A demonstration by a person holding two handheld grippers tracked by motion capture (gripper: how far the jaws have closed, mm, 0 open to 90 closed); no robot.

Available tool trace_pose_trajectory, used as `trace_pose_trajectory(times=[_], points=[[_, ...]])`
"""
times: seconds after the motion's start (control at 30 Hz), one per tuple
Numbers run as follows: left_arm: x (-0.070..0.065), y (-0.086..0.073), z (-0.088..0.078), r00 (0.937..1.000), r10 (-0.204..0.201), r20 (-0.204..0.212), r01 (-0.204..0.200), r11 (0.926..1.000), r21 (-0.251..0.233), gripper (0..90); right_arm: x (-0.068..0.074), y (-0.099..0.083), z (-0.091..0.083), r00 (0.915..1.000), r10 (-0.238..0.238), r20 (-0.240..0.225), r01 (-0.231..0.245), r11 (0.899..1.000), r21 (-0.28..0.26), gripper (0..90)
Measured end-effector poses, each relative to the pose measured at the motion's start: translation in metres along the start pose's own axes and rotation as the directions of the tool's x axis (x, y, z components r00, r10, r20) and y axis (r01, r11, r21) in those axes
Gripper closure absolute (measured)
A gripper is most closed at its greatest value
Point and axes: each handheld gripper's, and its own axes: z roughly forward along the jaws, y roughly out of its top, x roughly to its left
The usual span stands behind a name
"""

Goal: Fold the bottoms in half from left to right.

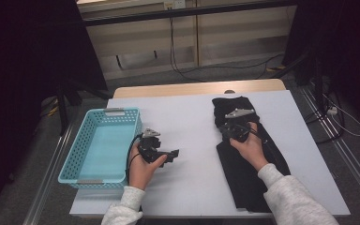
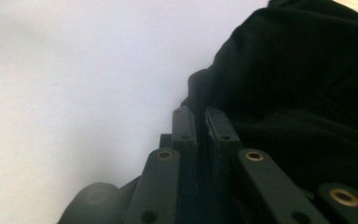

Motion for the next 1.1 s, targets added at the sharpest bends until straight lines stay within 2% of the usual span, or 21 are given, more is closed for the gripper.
trace_pose_trajectory(times=[0.17, 0.27, 0.33, 0.43, 0.5, 0.53, 0.57, 0.6, 0.63, 0.67, 0.7, 0.73, 0.77, 0.8, 0.83, 0.87, 0.9, 0.93, 1.0, 1.1], points=[[0.004, -0.001, -0.002, 0.9998, -0.020, 0.001, 0.020, 0.9998, -0.002, 11.4, 0.028, 0.001, 0.006, 0.9945, -0.040, -0.097, 0.041, 0.999, 0.009, 83.1], [0.005, 0.000, -0.003, 0.9996, -0.029, -0.004, 0.029, 0.9995, -0.010, 11.4, 0.048, 0.002, 0.008, 0.9835, -0.097, -0.152, 0.101, 0.995, 0.016, 83.1], [0.007, 0.000, -0.005, 0.9996, -0.029, -0.005, 0.029, 0.9995, -0.015, 11.4, 0.062, 0.003, 0.007, 0.9704, -0.129, -0.204, 0.135, 0.991, 0.013, 83.1], [0.011, 0.001, -0.008, 0.9988, -0.041, -0.026, 0.041, 0.9989, -0.022, 11.4, 0.085, 0.003, 0.007, 0.9494, -0.140, -0.281, 0.150, 0.989, 0.012, 83.1], [0.012, 0.001, -0.009, 0.9980, -0.055, -0.031, 0.054, 0.9981, -0.032, 11.5, 0.100, 0.005, 0.006, 0.9293, -0.179, -0.323, 0.190, 0.982, 0.004, 82.8], [0.012, 0.002, -0.010, 0.9981, -0.053, -0.033, 0.052, 0.9982, -0.031, 11.5, 0.107, 0.005, 0.006, 0.9217, -0.181, -0.343, 0.194, 0.981, 0.002, 82.5], [0.012, 0.002, -0.010, 0.9982, -0.049, -0.034, 0.048, 0.9983, -0.032, 11.5, 0.112, 0.003, 0.005, 0.9115, -0.181, -0.369, 0.194, 0.981, -0.002, 82.0], [0.012, 0.003, -0.010, 0.9984, -0.045, -0.034, 0.044, 0.9985, -0.032, 11.7, 0.117, 0.001, 0.006, 0.8994, -0.197, -0.390, 0.216, 0.976, 0.004, 80.3], [0.012, 0.004, -0.010, 0.9983, -0.048, -0.034, 0.047, 0.9983, -0.036, 11.7, 0.121, 0.000, 0.005, 0.9019, -0.220, -0.372, 0.241, 0.970, 0.010, 75.0], [0.012, 0.005, -0.009, 0.9985, -0.044, -0.033, 0.043, 0.9983, -0.038, 11.7, 0.123, -0.001, 0.004, 0.9098, -0.219, -0.353, 0.234, 0.972, 0.001, 69.7], [0.012, 0.006, -0.008, 0.9983, -0.048, -0.034, 0.046, 0.9983, -0.036, 11.7, 0.122, 0.000, 0.003, 0.9105, -0.210, -0.356, 0.223, 0.975, -0.004, 64.5], [0.012, 0.006, -0.007, 0.9983, -0.048, -0.033, 0.047, 0.9981, -0.039, 11.7, 0.121, 0.001, 0.001, 0.9162, -0.203, -0.345, 0.214, 0.977, -0.007, 53.3], [0.012, 0.007, -0.006, 0.9986, -0.043, -0.030, 0.042, 0.9985, -0.034, 11.7, 0.118, 0.002, -0.002, 0.9236, -0.193, -0.331, 0.201, 0.980, -0.012, 47.9], [0.013, 0.008, -0.005, 0.9987, -0.041, -0.029, 0.040, 0.9987, -0.032, 11.7, 0.115, 0.003, -0.004, 0.9241, -0.180, -0.337, 0.188, 0.982, -0.010, 48.0], [0.013, 0.008, -0.004, 0.9986, -0.044, -0.029, 0.043, 0.9985, -0.036, 11.7, 0.110, 0.004, -0.009, 0.9232, -0.155, -0.351, 0.160, 0.987, -0.017, 43.5], [0.014, 0.010, -0.003, 0.9989, -0.038, -0.026, 0.038, 0.9989, -0.029, 11.7, 0.107, 0.004, -0.013, 0.9280, -0.145, -0.343, 0.146, 0.989, -0.023, 39.6], [0.015, 0.011, -0.001, 0.9988, -0.043, -0.024, 0.042, 0.9986, -0.032, 11.7, 0.101, 0.005, -0.018, 0.9371, -0.141, -0.320, 0.137, 0.990, -0.033, 39.8], [0.015, 0.012, 0.000, 0.9990, -0.038, -0.025, 0.037, 0.9988, -0.033, 11.7, 0.096, 0.006, -0.023, 0.9394, -0.140, -0.313, 0.132, 0.990, -0.046, 39.7], [0.016, 0.015, 0.003, 0.9991, -0.035, -0.022, 0.035, 0.9989, -0.031, 11.8, 0.086, 0.006, -0.031, 0.9529, -0.107, -0.284, 0.094, 0.994, -0.060, 33.4], [0.016, 0.018, 0.007, 0.9989, -0.036, -0.032, 0.035, 0.9988, -0.034, 11.8, 0.071, 0.002, -0.042, 0.9669, -0.104, -0.233, 0.090, 0.994, -0.068, 29.6]])
